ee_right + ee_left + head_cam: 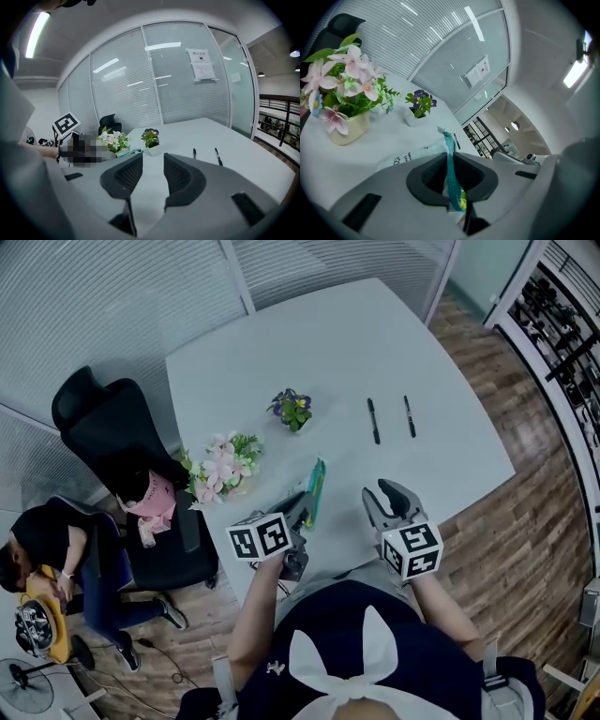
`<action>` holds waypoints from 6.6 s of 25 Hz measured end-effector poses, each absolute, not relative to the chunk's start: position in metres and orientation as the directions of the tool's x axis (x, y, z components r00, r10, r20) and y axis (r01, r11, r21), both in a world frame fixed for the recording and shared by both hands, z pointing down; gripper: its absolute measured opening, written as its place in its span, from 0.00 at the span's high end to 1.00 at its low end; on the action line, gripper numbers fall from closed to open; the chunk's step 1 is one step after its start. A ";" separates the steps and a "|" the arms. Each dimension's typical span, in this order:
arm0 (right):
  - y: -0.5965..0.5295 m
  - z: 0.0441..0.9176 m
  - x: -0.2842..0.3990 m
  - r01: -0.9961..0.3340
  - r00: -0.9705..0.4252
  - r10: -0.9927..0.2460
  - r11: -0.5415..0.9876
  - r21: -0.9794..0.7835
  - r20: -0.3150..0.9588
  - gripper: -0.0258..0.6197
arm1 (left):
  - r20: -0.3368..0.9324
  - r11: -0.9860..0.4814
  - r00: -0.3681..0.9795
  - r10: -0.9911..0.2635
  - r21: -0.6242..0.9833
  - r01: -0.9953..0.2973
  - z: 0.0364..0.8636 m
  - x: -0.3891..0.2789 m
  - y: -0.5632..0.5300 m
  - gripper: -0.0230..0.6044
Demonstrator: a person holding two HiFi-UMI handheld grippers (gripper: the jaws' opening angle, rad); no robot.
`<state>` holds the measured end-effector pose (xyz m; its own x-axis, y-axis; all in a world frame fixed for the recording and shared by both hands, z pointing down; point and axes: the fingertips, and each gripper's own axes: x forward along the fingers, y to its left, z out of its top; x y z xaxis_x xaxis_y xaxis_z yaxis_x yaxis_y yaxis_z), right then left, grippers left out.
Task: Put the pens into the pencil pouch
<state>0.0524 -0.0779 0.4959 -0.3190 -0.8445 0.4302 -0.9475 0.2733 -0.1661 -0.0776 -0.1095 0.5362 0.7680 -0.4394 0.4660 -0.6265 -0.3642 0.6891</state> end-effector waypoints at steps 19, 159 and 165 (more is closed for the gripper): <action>-0.147 0.537 0.097 -0.964 -0.262 -0.817 0.240 -0.111 0.514 0.75 | 0.458 -0.300 0.735 -0.501 0.704 -0.643 0.527 -0.074 -0.123 0.88; -0.127 0.374 0.014 -0.770 -0.619 -0.746 0.516 -0.376 0.245 0.90 | 0.454 -0.250 0.675 -0.582 0.690 -0.679 0.528 -0.106 -0.128 0.88; -0.121 0.373 -0.005 -0.742 -0.659 -0.709 0.555 -0.376 0.252 0.90 | 0.453 -0.254 0.678 -0.579 0.690 -0.678 0.527 -0.103 -0.127 0.88</action>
